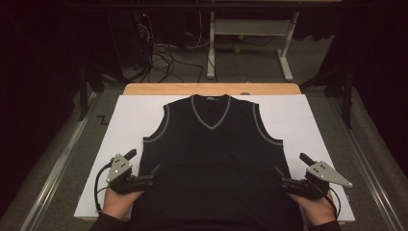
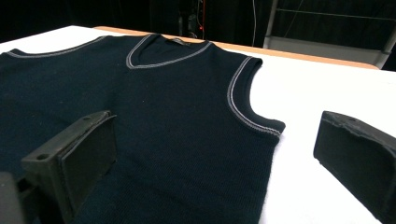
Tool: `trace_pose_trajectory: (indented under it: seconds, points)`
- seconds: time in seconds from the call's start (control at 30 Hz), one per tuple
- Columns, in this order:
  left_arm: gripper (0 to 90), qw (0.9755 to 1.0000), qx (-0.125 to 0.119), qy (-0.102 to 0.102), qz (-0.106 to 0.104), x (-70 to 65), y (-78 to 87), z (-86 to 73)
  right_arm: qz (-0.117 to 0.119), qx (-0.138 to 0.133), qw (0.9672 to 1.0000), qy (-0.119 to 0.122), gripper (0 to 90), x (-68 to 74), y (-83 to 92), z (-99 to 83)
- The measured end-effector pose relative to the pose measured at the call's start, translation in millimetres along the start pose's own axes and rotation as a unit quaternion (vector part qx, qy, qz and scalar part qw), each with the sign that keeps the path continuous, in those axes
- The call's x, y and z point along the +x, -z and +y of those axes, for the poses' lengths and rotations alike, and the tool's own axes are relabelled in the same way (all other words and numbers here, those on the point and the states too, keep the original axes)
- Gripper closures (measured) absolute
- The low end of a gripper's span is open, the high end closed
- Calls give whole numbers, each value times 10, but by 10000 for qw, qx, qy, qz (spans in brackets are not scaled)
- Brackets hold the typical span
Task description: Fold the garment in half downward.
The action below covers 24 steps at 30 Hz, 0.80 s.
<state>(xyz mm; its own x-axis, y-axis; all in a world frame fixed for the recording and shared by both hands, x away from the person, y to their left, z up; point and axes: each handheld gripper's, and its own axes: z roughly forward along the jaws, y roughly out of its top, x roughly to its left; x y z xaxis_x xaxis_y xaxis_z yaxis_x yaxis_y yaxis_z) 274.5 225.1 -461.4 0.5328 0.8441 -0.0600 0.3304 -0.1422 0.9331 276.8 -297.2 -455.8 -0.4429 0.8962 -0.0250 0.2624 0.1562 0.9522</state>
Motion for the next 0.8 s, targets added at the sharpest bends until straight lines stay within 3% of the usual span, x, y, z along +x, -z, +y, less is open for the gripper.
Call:
trace_pose_trajectory:
  seconds: [0.3,0.43,0.8]
  points:
    - [0,10000,-41,46,-70,4,-4,-4,24,0,10000,2,1,9,0,9]
    - [0,9999,55,115,-76,22,-28,-9,20,28,10000,1,1,20,-17,14]
    - [0,9996,164,202,-108,41,-33,3,-97,273,9996,43,1,29,-61,43]
